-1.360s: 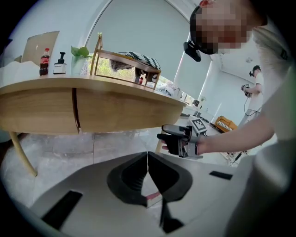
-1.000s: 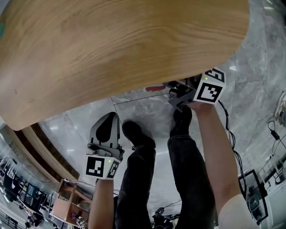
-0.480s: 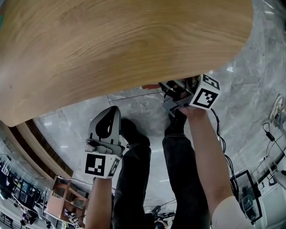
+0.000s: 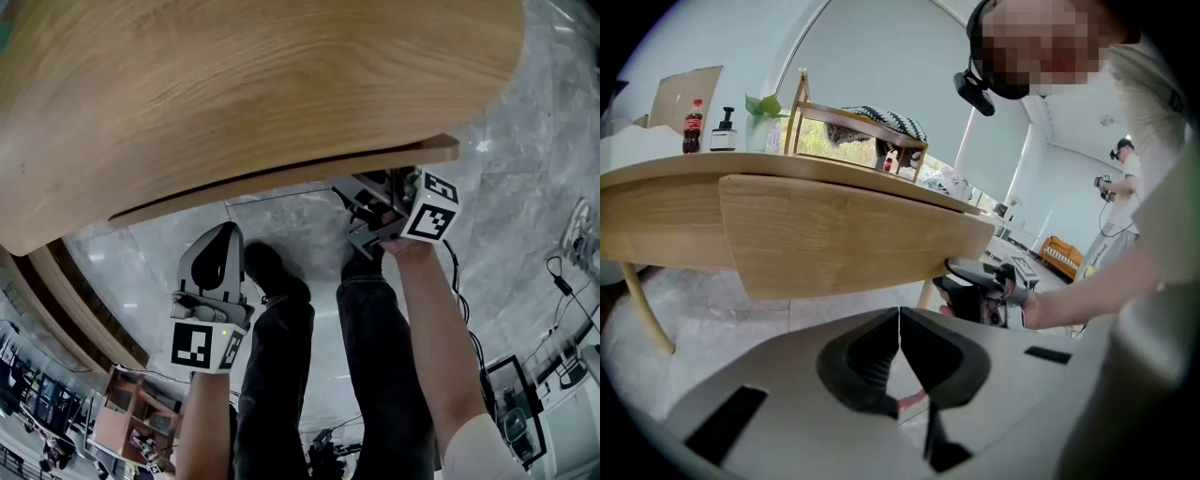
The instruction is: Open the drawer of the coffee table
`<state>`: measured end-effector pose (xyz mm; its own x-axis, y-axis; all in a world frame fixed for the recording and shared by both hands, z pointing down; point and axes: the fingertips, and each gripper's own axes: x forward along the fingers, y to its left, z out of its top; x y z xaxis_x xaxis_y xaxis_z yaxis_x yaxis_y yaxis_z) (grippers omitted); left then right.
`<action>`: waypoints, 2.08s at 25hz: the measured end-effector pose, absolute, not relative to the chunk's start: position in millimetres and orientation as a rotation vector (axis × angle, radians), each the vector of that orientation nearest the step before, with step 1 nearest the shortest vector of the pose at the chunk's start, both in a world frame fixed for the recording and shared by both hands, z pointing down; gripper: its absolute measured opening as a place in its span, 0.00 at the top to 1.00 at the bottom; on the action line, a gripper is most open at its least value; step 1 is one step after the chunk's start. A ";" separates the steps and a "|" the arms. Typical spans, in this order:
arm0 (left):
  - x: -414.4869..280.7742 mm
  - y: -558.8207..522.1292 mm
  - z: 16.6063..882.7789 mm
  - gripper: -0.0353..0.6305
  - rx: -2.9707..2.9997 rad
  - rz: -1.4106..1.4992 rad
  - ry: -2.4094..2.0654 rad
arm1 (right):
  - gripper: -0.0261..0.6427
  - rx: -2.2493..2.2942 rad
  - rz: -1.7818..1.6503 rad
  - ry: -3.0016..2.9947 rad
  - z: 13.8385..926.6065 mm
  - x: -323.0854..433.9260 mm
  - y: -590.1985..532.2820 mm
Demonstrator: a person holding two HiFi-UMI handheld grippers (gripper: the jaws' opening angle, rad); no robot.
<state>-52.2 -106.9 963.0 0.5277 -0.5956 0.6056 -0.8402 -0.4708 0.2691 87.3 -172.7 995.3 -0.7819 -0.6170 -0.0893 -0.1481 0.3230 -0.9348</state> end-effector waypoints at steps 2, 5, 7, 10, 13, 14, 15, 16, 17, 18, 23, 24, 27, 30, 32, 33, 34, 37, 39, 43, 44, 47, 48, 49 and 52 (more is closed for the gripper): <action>-50.7 -100.7 960.8 0.92 2.225 0.589 -1.159 | 0.67 -0.666 -1.473 2.161 995.1 87.0 -160.7; -48.0 -90.4 958.3 0.92 2.229 0.587 -1.150 | 0.67 -0.661 -1.494 2.151 994.8 87.2 -143.8; -47.7 -84.7 956.6 0.92 2.229 0.582 -1.149 | 0.67 -0.659 -1.504 2.142 994.2 87.4 -134.8; -50.8 -78.7 953.8 0.92 2.228 0.571 -1.154 | 0.67 -0.659 -1.519 2.130 994.6 87.3 -122.1; -57.0 -76.5 948.5 0.92 2.230 0.554 -1.168 | 0.67 -0.646 -1.534 2.111 991.7 86.3 -108.9; -58.6 -75.8 946.8 0.92 2.234 0.553 -1.170 | 0.67 -0.637 -1.539 2.103 990.0 85.5 -105.0; -59.7 -75.0 945.7 0.92 2.237 0.552 -1.171 | 0.67 -0.629 -1.544 2.097 989.0 85.3 -101.7; -60.4 -74.0 945.2 0.92 2.238 0.552 -1.173 | 0.67 -0.626 -1.548 2.093 989.0 85.9 -98.6; -60.8 -72.5 945.2 0.92 2.238 0.551 -1.175 | 0.67 -0.625 -1.553 2.089 989.8 87.1 -95.4; -61.0 -70.7 945.7 0.92 2.236 0.551 -1.178 | 0.67 -0.624 -1.558 2.084 991.0 88.7 -92.0; -68.2 -61.8 947.9 0.92 2.228 0.557 -1.190 | 0.67 -0.621 -1.588 2.061 995.1 90.2 -81.1; -70.8 -60.6 946.9 0.92 2.228 0.557 -1.193 | 0.67 -0.619 -1.595 2.057 996.2 89.4 -80.4; -74.8 -57.2 946.3 0.92 2.224 0.556 -1.203 | 0.68 -0.591 -1.616 2.024 999.7 90.3 -78.5; -79.9 -55.4 947.4 0.92 2.218 0.558 -1.211 | 0.69 -0.576 -1.631 1.980 999.7 89.5 -77.1; -82.6 -56.8 944.2 0.92 2.215 0.556 -1.219 | 0.68 -0.603 -1.640 1.984 1000.0 88.4 -77.2; -82.8 -57.8 942.0 0.92 2.215 0.554 -1.221 | 0.65 -0.628 -1.648 1.990 1001.3 89.4 -76.7; -82.8 -58.0 939.7 0.92 2.216 0.553 -1.222 | 0.62 -0.654 -1.659 1.989 1002.3 90.9 -75.5; -87.2 -49.8 933.9 0.92 2.189 0.564 -1.223 | 0.62 -0.726 -1.708 1.947 1000.9 92.4 -65.7; -91.5 -42.6 927.7 0.92 2.162 0.571 -1.228 | 0.62 -0.769 -1.742 1.934 997.3 92.8 -56.5; -89.8 -43.8 904.4 0.92 2.169 0.572 -1.232 | 0.62 -0.802 -1.760 1.930 975.6 99.2 -52.1; -89.2 -46.2 897.4 0.92 2.177 0.572 -1.233 | 0.62 -0.807 -1.761 1.931 968.2 99.4 -52.2; -88.8 -55.9 870.5 0.92 2.198 0.565 -1.244 | 0.63 -0.825 -1.768 1.954 941.2 96.3 -52.2; -87.8 -60.1 859.1 0.92 2.205 0.559 -1.248 | 0.64 -0.833 -1.766 1.966 930.0 96.1 -53.2; -86.2 -64.4 846.7 0.92 2.214 0.553 -1.252 | 0.65 -0.843 -1.760 1.981 917.3 96.6 -55.0; -80.9 -76.4 803.8 0.92 2.251 0.534 -1.256 | 0.70 -0.881 -1.724 2.046 871.7 99.5 -64.1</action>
